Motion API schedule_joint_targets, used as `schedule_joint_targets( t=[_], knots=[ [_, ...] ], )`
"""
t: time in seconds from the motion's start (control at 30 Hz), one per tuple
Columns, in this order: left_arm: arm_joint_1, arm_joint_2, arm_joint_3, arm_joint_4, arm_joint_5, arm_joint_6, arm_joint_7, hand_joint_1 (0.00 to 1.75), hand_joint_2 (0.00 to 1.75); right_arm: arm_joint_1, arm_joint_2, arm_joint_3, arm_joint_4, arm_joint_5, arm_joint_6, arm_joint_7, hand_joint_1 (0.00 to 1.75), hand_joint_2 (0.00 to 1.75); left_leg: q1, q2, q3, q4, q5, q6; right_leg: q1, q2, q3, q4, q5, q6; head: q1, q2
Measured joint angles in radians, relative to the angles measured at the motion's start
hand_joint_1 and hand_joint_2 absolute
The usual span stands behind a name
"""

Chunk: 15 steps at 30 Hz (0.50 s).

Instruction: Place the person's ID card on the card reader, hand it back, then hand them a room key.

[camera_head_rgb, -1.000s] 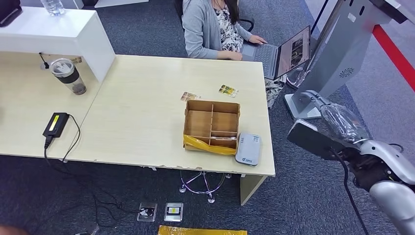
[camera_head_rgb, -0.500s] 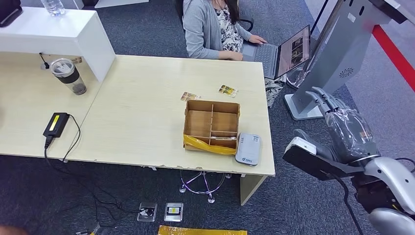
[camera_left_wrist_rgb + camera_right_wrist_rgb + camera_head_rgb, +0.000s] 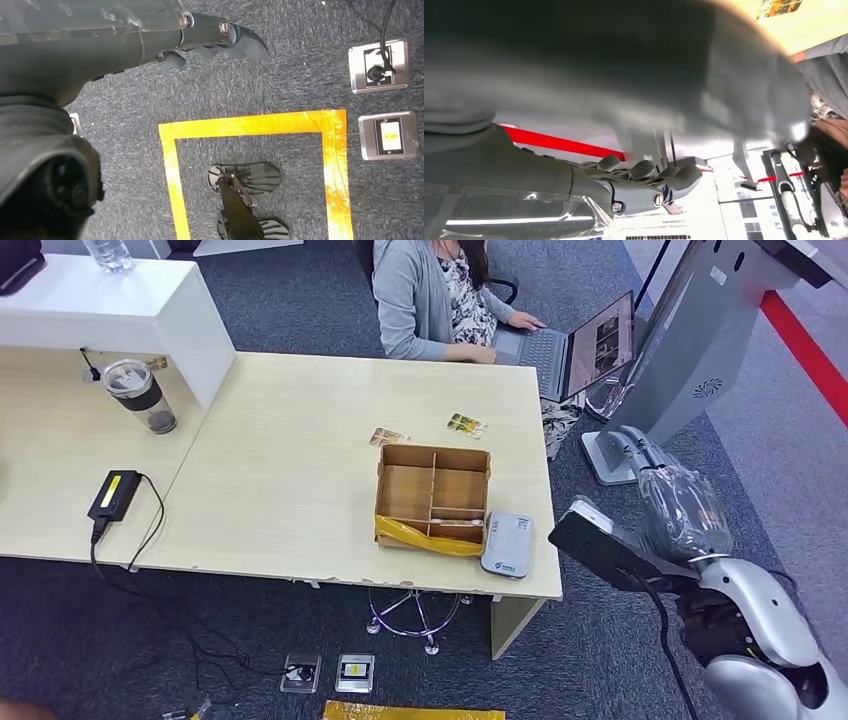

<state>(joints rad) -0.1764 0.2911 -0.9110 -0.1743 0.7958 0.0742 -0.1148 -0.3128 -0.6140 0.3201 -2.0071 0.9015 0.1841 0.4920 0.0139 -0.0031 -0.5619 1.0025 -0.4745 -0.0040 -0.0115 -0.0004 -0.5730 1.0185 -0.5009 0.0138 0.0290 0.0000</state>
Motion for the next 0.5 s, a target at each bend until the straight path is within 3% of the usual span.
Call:
schedule_joint_targets(
  t=[0.2,0.5],
  knots=[
    [-0.001,-0.003,0.0,0.0,-0.002,0.001,0.0,0.0,0.0,-0.002,0.075,0.001,0.026,0.05,0.023,-0.014,0.0,1.75,0.0,0.0,0.0,0.0,0.0,0.0,0.0,0.0,0.0,0.0,0.0,0.0,0.0,0.0],
    [-0.004,-0.006,0.0,0.0,-0.015,0.002,0.0,0.0,0.0,-0.002,0.183,0.039,0.116,0.125,-0.036,-0.038,0.0,1.75,0.0,0.0,0.0,0.0,0.0,0.0,0.0,0.0,0.0,0.0,0.0,0.0,0.0,0.0]
  ],
)
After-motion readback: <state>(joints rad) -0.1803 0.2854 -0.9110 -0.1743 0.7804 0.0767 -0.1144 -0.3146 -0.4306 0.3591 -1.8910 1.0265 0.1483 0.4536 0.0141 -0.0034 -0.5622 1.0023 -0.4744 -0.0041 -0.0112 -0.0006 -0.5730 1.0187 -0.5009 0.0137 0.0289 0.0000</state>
